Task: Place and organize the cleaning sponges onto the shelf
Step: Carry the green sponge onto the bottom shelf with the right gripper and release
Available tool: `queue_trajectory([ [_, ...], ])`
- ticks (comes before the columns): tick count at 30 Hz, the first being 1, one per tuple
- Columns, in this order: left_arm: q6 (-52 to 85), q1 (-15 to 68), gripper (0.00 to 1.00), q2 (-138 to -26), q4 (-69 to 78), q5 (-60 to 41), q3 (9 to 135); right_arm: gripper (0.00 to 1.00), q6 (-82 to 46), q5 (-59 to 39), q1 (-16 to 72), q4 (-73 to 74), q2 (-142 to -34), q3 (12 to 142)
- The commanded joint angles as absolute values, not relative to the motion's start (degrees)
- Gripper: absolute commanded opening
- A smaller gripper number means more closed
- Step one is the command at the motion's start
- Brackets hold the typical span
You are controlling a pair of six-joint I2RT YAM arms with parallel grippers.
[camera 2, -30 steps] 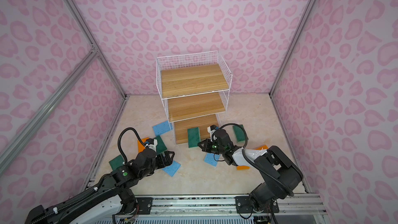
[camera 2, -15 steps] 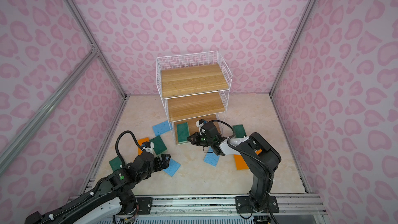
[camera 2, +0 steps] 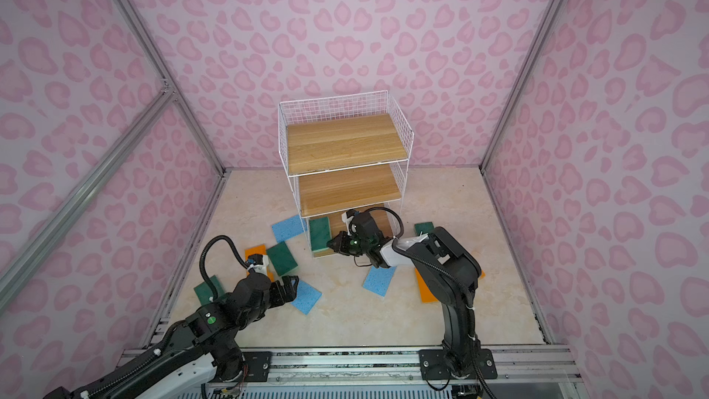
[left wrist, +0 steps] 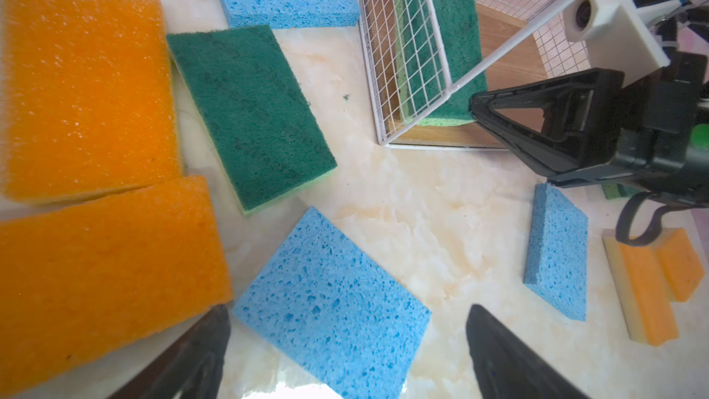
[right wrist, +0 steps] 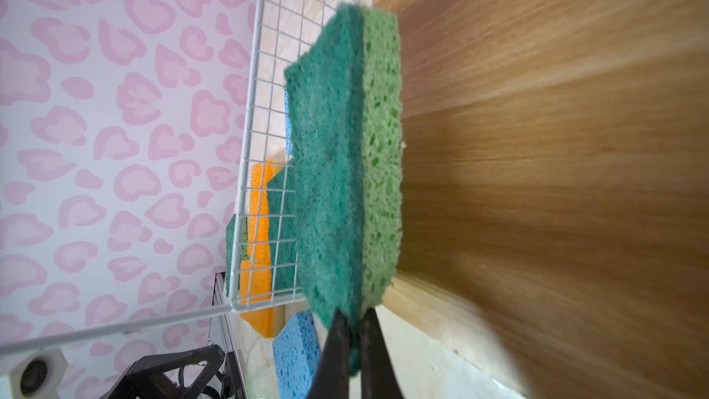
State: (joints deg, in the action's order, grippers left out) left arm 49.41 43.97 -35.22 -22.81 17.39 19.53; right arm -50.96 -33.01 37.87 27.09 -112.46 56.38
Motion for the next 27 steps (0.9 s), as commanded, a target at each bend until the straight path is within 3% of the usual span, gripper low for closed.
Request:
queue_trajectory([
  [1,48.87,43.77,0.97,-34.89,-23.87,18.72,19.96,0.0,-51.25,-33.13,38.05,26.72,-113.7,56.99],
  [7,48.27,43.33,0.97,-35.14,-24.08,18.85,20.41,0.01,-50.17,-32.53,38.02,24.72,-114.61,58.16],
  [10,48.31,43.15,0.97,-35.32,-24.01,19.08,20.28,0.14,-49.33,-31.49,38.0,23.21,-114.61,58.5],
  [14,48.62,42.93,0.97,-35.27,-23.75,18.76,19.81,0.45,-48.2,-30.69,38.03,21.92,-114.2,58.5],
  [16,48.6,42.68,0.97,-35.29,-23.82,18.77,19.84,0.53,-47.61,-30.28,38.04,21.47,-113.69,58.25],
  [20,49.29,42.0,0.98,-35.41,-25.89,19.74,20.62,0.63,-46.45,-28.97,37.95,20.8,-112.03,57.37],
  [27,47.82,37.77,0.99,-35.07,-27.85,16.69,22.22,0.69,-45.27,-28.14,37.97,20.39,-108.72,55.11],
])
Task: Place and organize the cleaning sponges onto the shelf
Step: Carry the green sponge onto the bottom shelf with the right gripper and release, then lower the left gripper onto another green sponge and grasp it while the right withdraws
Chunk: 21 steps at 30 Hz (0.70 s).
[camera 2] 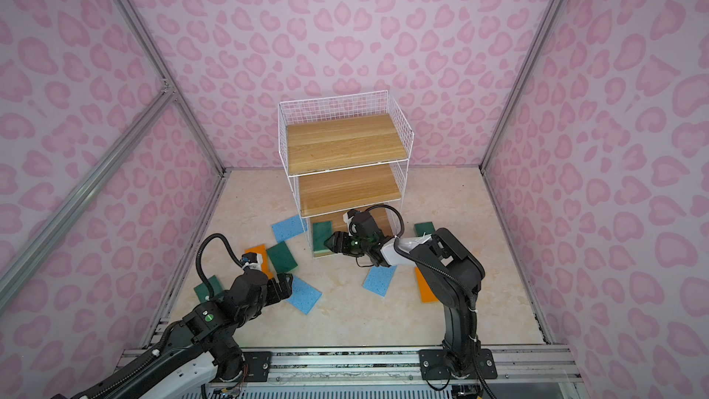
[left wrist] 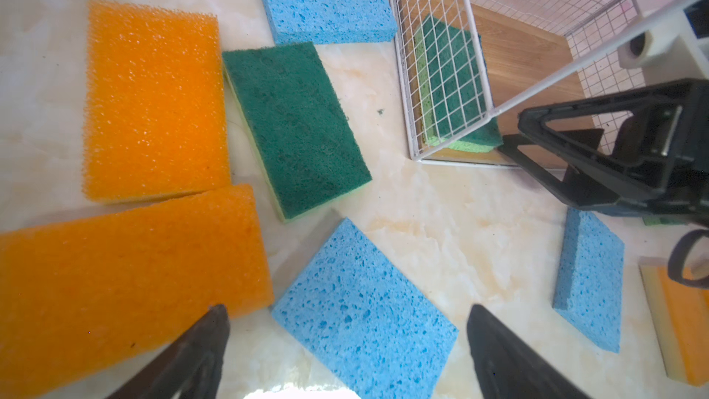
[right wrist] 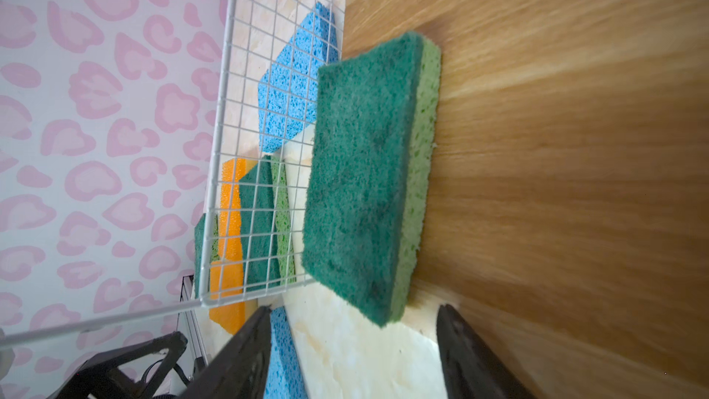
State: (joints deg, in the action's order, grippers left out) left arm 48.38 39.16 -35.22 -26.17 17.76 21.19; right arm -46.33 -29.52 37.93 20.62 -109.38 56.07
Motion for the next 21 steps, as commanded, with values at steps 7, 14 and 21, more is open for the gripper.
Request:
queue_trajectory([
  [7,46.52,31.58,0.93,-36.3,-27.85,13.57,23.55,0.71,-44.15,-26.03,37.89,21.4,-103.45,50.46],
  [14,44.52,25.41,0.65,-43.7,-24.17,9.27,26.09,0.72,-42.55,-25.15,37.79,20.61,-98.48,46.37],
  [21,44.24,22.44,0.5,-52.23,-19.4,7.23,29.38,0.72,-41.71,-25.14,37.07,20.33,-93.6,41.65],
])
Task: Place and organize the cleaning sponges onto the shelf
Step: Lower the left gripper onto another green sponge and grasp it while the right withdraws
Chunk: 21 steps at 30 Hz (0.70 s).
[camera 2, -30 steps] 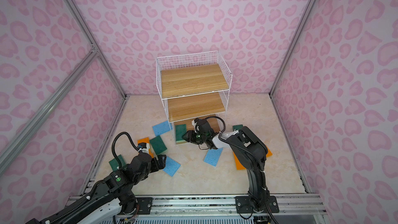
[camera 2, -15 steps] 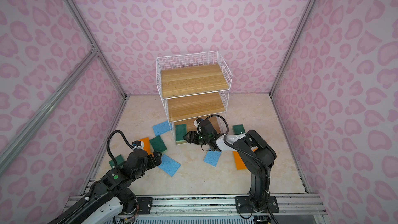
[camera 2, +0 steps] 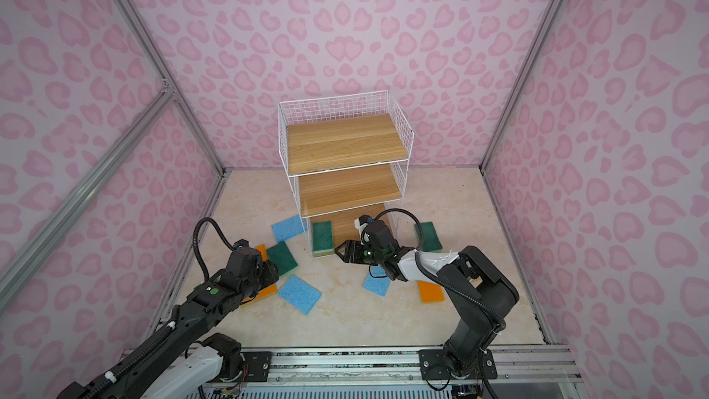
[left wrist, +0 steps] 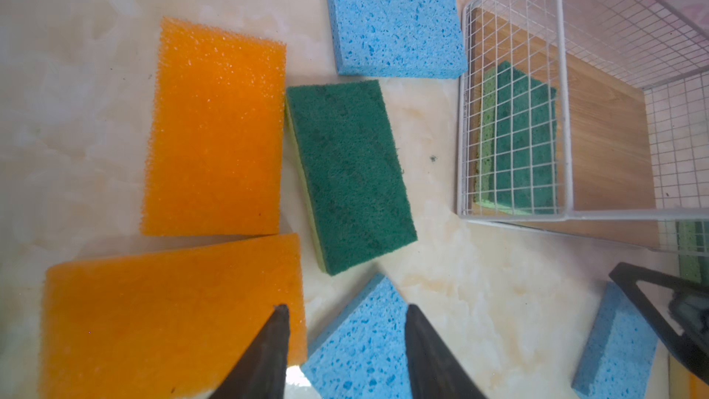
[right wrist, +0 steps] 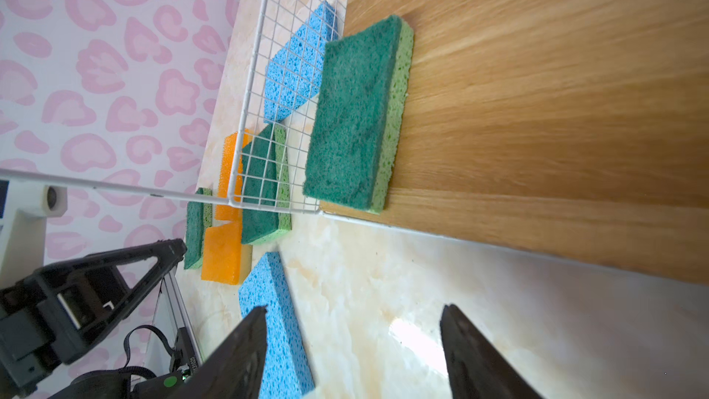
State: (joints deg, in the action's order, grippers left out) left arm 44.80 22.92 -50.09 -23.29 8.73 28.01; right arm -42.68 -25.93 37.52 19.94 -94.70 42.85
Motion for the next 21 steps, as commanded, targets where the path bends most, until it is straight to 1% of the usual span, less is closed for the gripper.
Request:
queue_trajectory([
  [1,44.42,22.22,0.49,-53.44,-18.92,7.06,29.85,0.72,-41.58,-25.22,36.93,20.3,-92.88,41.04],
  [4,44.87,21.67,0.46,-57.19,-17.19,6.17,30.69,0.72,-41.48,-25.42,35.96,20.35,-90.85,39.26],
  [10,45.49,20.51,0.44,-63.8,-14.53,5.3,31.35,0.72,-40.38,-25.46,33.82,19.92,-87.59,36.26],
  [21,45.0,19.6,0.43,-69.28,-12.32,5.1,30.85,0.72,-40.35,-26.55,31.47,22.06,-88.98,34.81],
])
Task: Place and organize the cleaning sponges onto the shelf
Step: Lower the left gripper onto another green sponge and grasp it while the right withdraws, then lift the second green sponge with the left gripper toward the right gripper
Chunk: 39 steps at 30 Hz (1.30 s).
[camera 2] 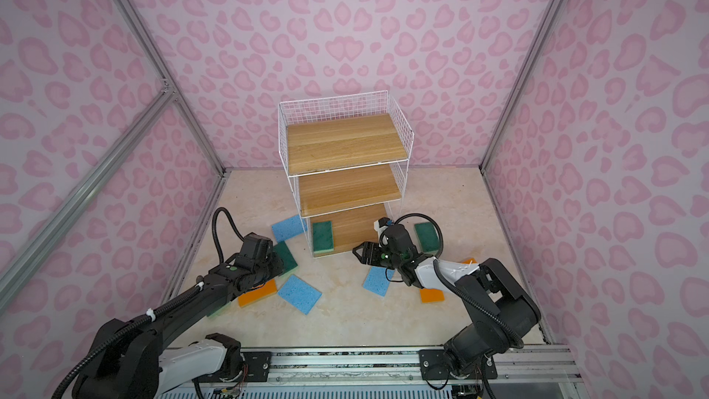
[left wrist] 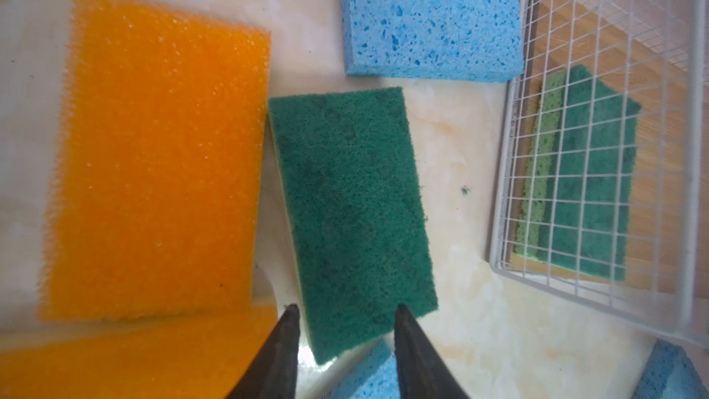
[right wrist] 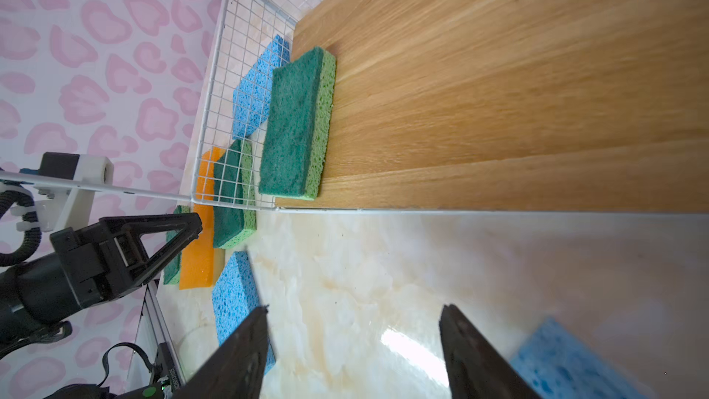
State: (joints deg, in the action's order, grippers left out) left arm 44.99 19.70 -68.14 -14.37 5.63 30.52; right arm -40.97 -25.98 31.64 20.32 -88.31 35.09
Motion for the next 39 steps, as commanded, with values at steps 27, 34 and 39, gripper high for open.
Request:
queue_trajectory([
  [27,45.26,19.12,0.04,-80.31,-4.33,1.07,31.33,0.71,-40.08,-26.3,30.28,20.48,-87.95,34.25],
  [34,43.79,18.9,0.04,-75.18,-7.12,0.29,31.62,0.71,-40.96,-26.2,30.5,20.08,-87.81,34.35],
  [39,42.81,18.63,0.04,-69.18,-10.19,-0.93,31.56,0.72,-40.7,-25.5,31.37,18.46,-86.77,34.39],
])
